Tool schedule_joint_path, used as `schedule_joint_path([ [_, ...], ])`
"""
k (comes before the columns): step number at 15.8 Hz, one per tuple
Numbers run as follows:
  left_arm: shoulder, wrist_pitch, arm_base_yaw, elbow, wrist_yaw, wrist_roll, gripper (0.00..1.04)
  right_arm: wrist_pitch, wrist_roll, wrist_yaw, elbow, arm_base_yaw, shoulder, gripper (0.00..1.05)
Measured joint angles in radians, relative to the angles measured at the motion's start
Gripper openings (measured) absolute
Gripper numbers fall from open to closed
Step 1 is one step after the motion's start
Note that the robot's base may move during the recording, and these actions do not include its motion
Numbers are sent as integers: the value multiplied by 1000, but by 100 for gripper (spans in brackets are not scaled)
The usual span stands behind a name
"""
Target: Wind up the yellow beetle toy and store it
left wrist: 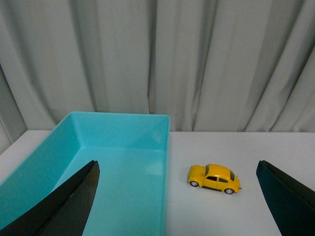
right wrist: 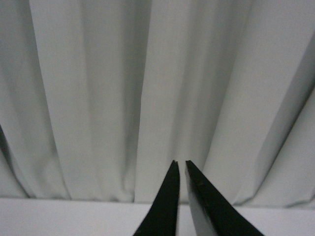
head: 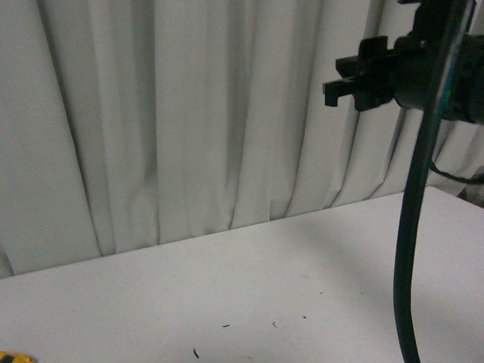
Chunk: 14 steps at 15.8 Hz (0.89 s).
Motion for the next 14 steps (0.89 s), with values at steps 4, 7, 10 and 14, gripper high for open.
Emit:
schedule_joint_path([
  [4, 0, 0, 0, 0, 0, 0, 98, 42, 95, 31, -250, 28, -130, 2],
  [7, 0, 0, 0, 0, 1, 0, 98, 43, 106, 90, -369, 91, -259, 2],
  [10, 0, 0, 0, 0, 0, 0, 98, 11, 107, 97, -456, 90, -377, 2],
  [14, 0, 0, 0, 0, 0, 0, 98, -81, 108, 97, -535, 90, -542, 2],
])
